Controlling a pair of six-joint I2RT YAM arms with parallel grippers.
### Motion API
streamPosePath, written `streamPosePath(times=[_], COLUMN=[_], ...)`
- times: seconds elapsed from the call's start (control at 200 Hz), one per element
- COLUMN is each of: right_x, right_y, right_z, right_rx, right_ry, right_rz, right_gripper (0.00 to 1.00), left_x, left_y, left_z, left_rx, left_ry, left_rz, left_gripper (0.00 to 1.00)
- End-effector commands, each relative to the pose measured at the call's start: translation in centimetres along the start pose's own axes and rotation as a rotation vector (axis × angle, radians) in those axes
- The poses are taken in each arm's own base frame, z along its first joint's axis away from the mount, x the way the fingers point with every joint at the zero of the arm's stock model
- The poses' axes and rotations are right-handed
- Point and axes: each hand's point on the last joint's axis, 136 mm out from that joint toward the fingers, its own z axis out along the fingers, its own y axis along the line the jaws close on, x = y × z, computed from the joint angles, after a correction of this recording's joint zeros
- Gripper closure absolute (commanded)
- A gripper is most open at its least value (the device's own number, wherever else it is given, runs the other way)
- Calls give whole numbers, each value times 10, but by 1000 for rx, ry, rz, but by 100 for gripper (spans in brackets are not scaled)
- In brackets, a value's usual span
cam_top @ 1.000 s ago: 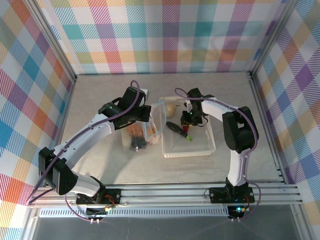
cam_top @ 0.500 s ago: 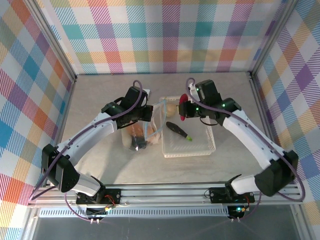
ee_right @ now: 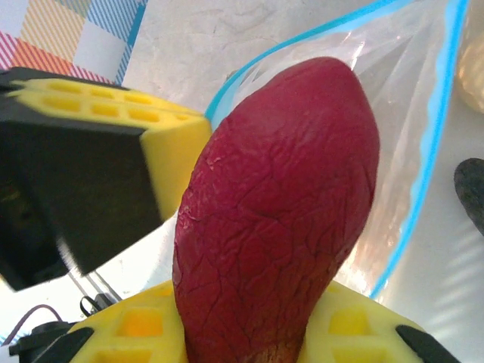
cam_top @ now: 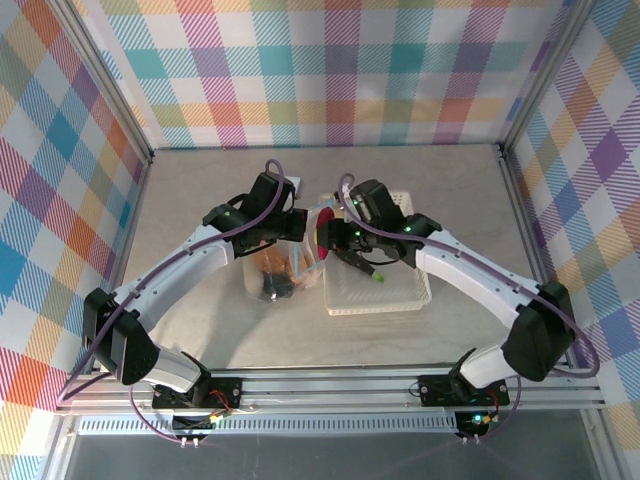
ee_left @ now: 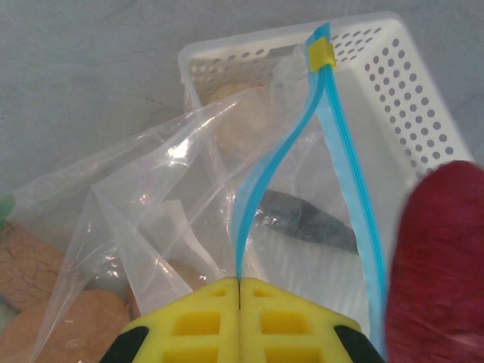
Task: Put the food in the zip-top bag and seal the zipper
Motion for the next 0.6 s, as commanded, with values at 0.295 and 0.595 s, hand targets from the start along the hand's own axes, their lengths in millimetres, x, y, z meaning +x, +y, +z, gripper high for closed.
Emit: streamPosePath(times=[0.295,0.595], right_x=[0,0], right_y=[-12,-14], right_z=[48,39], right_rx=[49,86], right_ry=[51,65], right_rz=[45,9], right_gripper=[73,42], left_x=[-14,-11], left_y=[-5,-1], left_z=[-18,-20], left_rx=[34,19], left_ry=[-59,-53], left_rz=[-18,-12], left_gripper=[100,100])
